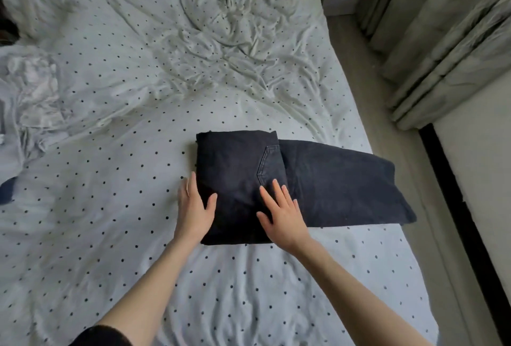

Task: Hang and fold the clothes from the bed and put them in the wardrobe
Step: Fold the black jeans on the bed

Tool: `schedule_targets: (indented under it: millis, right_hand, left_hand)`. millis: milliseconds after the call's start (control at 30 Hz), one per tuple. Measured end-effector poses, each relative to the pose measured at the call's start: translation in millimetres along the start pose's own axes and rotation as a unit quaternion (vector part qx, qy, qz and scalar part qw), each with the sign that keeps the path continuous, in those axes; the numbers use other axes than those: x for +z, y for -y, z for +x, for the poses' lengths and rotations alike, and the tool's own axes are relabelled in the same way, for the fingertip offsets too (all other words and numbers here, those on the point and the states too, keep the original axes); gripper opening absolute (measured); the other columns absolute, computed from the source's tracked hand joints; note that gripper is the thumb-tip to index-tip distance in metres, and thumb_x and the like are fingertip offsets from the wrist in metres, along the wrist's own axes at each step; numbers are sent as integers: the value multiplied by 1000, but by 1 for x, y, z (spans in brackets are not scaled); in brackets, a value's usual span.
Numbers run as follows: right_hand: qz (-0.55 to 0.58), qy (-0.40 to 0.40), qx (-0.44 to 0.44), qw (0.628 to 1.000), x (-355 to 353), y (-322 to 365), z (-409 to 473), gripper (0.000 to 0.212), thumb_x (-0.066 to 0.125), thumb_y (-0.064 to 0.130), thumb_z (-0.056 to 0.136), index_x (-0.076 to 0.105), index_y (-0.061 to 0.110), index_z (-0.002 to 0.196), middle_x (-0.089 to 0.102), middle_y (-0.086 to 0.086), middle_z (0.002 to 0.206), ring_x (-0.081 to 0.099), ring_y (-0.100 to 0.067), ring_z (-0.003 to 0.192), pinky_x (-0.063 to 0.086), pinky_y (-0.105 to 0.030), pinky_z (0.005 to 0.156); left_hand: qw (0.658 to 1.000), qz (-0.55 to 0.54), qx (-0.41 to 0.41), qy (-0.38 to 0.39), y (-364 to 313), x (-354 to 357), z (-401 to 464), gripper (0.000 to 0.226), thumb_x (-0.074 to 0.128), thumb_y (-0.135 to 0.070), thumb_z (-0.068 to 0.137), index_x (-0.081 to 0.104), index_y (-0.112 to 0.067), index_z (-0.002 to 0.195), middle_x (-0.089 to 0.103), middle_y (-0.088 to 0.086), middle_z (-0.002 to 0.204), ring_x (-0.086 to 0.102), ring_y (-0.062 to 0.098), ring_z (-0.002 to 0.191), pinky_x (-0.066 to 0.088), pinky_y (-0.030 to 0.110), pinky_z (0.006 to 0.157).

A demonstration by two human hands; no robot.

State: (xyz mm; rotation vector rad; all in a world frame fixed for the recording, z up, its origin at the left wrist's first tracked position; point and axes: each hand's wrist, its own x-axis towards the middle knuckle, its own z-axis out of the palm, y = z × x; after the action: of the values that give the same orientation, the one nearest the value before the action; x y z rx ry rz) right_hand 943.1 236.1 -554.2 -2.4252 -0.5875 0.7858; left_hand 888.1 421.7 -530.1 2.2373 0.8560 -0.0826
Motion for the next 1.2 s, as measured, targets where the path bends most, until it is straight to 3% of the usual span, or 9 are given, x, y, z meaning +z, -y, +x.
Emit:
schedule_targets:
  millis: [133, 267, 367, 500, 667, 800, 967, 1067, 1200]
  right_hand:
    - [-16, 34, -3, 999, 12, -3, 11, 59, 40, 34, 99, 12, 26, 151, -10, -3, 159, -14, -27, 145, -1, -44, 116]
    - [134, 48, 4, 990, -7, -19, 12, 51, 45, 22, 99, 29, 25, 147, 3, 2, 159, -4, -18, 146, 4, -29, 116]
    - [278, 37, 81, 957, -38, -30, 6, 40, 50, 20, 98, 48, 19, 137, 20, 3, 156, 21, -12, 143, 20, -25, 114]
    - [490, -21, 178, 853, -82, -50, -14, 20, 49, 28, 97, 60, 25, 114, 56, 6, 129, 57, -10, 115, 47, -17, 83]
    - [563, -107, 191, 797, -130, -92, -32, 40, 34, 50, 98, 57, 29, 123, 60, 12, 122, 61, -11, 108, 50, -29, 86]
    - [419, -181, 219, 863, -136, -119, -33, 37, 39, 52, 95, 56, 39, 125, 55, 17, 130, 52, 9, 105, 36, -14, 89]
    - [24, -67, 241, 968, -111, -158, -12, 60, 32, 57, 95, 21, 33, 148, 18, 5, 157, 15, -22, 144, 19, -50, 113]
    - [17, -2, 243, 970, -95, -165, -4, 62, 25, 64, 93, 12, 40, 148, 9, 10, 158, 8, -23, 146, 14, -56, 112]
    - [41, -4, 243, 969, -88, -175, 1, 65, 26, 70, 88, 16, 44, 147, 14, 13, 157, 15, -21, 144, 17, -56, 109]
  left_hand:
    - [987, -110, -103, 53, -7, 6, 17, 61, 58, -36, 90, 30, -14, 139, 43, 1, 139, 44, 15, 119, 30, 21, 92]
    - [987, -137, -85, 5, -19, 8, 9, 51, 67, -34, 83, 41, -18, 123, 56, -7, 114, 54, 11, 97, 39, 15, 70]
    - [991, -126, -36, 15, -45, 9, -7, 52, 69, -41, 78, 42, -26, 120, 58, -12, 111, 58, 13, 101, 48, 29, 80]
    - [988, -118, 69, 66, -101, 23, -18, 66, 62, -56, 73, 39, -32, 131, 55, -15, 119, 56, 8, 106, 47, 29, 88]
    - [955, 50, 197, 217, -158, 82, -23, 79, 47, -55, 88, 9, -26, 150, 36, -5, 120, 39, 15, 112, 38, 33, 97]
    - [913, 185, 261, 255, -161, 117, -17, 51, 42, -37, 97, 30, -25, 146, 33, -6, 139, 29, 18, 127, 24, 36, 106]
    - [971, 75, 185, 129, -136, 130, -1, 48, 52, -23, 94, 39, -16, 140, 35, 4, 140, 34, 21, 128, 30, 27, 101]
    - [983, -22, 15, 183, -123, 131, 9, 60, 57, -26, 93, 29, -6, 142, 44, 9, 136, 45, 17, 120, 34, 19, 96]
    - [962, -117, -64, 238, -126, 151, 13, 68, 62, -39, 87, 31, -10, 140, 52, -1, 132, 51, 11, 116, 41, 24, 97]
